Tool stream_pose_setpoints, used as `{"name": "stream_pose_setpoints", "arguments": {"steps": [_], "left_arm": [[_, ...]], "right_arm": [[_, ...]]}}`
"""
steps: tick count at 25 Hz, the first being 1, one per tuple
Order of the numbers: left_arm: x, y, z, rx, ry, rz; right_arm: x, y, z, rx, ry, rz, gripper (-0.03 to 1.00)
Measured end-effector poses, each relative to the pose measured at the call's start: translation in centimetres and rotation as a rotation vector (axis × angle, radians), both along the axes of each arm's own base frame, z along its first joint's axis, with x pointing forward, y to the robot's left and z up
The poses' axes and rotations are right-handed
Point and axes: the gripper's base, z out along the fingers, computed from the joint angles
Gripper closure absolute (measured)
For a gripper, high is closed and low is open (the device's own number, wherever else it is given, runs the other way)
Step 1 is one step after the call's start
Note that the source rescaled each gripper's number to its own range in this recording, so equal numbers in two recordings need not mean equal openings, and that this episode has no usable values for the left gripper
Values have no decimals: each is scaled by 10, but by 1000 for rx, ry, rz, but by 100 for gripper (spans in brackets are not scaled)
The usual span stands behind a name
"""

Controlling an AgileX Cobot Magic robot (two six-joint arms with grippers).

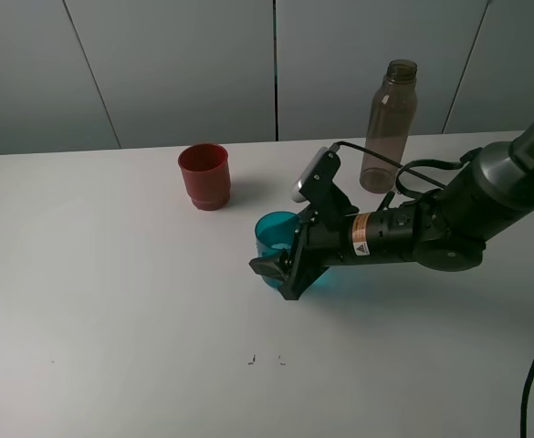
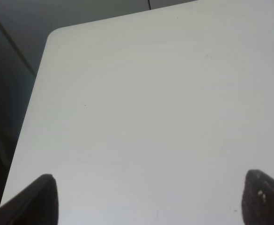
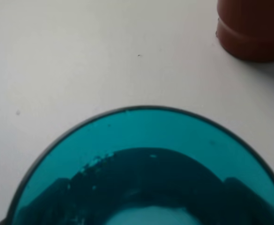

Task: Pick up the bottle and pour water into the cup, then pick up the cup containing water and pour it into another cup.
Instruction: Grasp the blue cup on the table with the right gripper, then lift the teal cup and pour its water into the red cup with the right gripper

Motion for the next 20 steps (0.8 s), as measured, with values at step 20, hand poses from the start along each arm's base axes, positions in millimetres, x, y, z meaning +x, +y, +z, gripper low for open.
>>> {"name": "stream_pose_setpoints", "arguments": {"steps": [20], "left_arm": [[0, 0, 0, 0, 0, 0]], "right_arm": [[9, -3, 42, 5, -48, -87, 94]]}}
